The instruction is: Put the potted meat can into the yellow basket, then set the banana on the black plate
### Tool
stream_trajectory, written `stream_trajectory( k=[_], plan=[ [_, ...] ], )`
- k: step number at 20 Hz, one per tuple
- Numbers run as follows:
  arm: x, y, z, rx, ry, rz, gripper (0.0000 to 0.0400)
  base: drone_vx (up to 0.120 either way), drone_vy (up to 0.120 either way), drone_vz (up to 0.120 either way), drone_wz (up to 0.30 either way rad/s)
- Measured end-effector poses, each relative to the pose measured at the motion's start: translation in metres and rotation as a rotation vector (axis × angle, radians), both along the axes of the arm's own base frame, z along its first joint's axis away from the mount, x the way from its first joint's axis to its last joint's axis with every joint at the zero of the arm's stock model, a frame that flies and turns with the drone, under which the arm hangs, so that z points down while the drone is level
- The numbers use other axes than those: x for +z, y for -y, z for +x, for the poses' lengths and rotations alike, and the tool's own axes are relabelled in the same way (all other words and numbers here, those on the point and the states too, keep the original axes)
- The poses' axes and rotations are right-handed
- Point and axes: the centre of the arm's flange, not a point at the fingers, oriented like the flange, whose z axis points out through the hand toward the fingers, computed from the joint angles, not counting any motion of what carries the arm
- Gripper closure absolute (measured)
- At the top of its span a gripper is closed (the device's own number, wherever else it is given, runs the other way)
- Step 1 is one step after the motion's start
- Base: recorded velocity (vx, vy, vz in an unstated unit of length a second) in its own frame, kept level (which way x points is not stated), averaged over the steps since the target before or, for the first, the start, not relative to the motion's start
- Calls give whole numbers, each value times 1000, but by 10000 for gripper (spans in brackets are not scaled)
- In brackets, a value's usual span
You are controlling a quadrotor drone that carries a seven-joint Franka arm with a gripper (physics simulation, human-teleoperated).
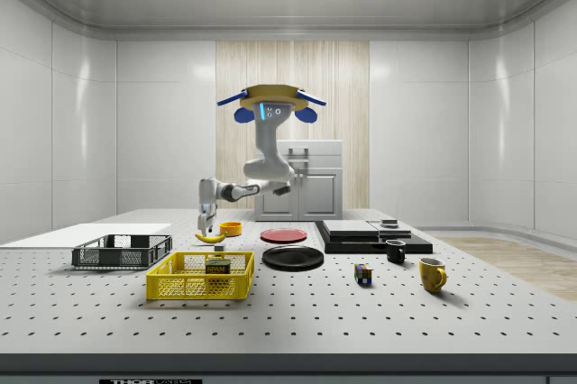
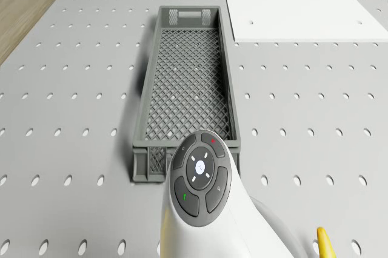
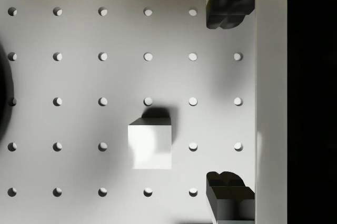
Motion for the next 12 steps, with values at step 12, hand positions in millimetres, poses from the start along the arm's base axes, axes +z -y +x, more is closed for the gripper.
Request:
stream_trajectory(
  k=[12],
  plan=[
    [0,0,0,0,0,0,0,0,-120,0,0]
  ],
)
